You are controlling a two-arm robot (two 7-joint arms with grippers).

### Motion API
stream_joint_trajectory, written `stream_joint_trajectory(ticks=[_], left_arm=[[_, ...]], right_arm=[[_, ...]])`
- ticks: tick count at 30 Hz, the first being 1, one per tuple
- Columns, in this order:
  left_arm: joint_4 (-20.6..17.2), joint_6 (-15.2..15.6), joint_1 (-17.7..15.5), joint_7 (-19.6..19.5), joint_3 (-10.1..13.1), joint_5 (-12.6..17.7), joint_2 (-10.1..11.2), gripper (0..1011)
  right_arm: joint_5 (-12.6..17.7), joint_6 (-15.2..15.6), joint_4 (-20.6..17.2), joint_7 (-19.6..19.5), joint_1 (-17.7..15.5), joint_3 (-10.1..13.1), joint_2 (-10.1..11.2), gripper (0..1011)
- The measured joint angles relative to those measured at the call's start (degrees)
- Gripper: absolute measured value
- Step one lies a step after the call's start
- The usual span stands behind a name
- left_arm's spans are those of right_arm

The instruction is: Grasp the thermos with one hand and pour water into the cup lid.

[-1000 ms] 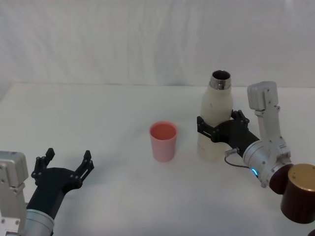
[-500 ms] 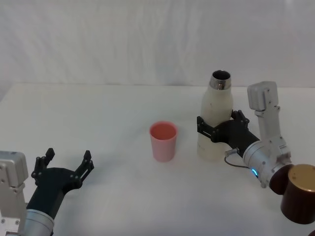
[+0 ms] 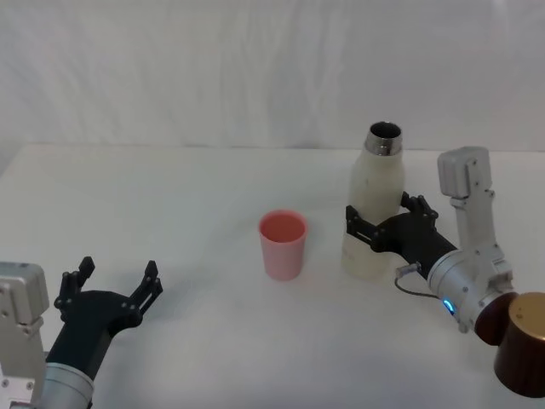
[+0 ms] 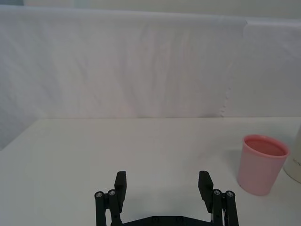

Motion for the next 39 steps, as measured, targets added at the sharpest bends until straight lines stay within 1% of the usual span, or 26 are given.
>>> stream_joint_trajectory(ticks=[6,16,32,39], left_arm=[[0.00,0.00,0.00,0.00,0.00,0.00,0.00,1001],[0.00,0.00,0.00,0.00,0.00,0.00,0.00,1001],[0.00,0.00,0.00,0.00,0.00,0.00,0.00,1001],[0.00,0.00,0.00,0.00,0.00,0.00,0.00,1001]], right_arm=[[0.52,-0.03,-0.80,0.00,-0.73,0.29,0.53,1003],[2.05,0.04,-2.95,0.13,-2.66,1.41,1.81,1003],[4.50,0.59,-6.54,0.58,-5.24,1.89,3.27,1003],[5.50,0.17,-10.35,0.91,-8.42,1.94,4.70,1003]])
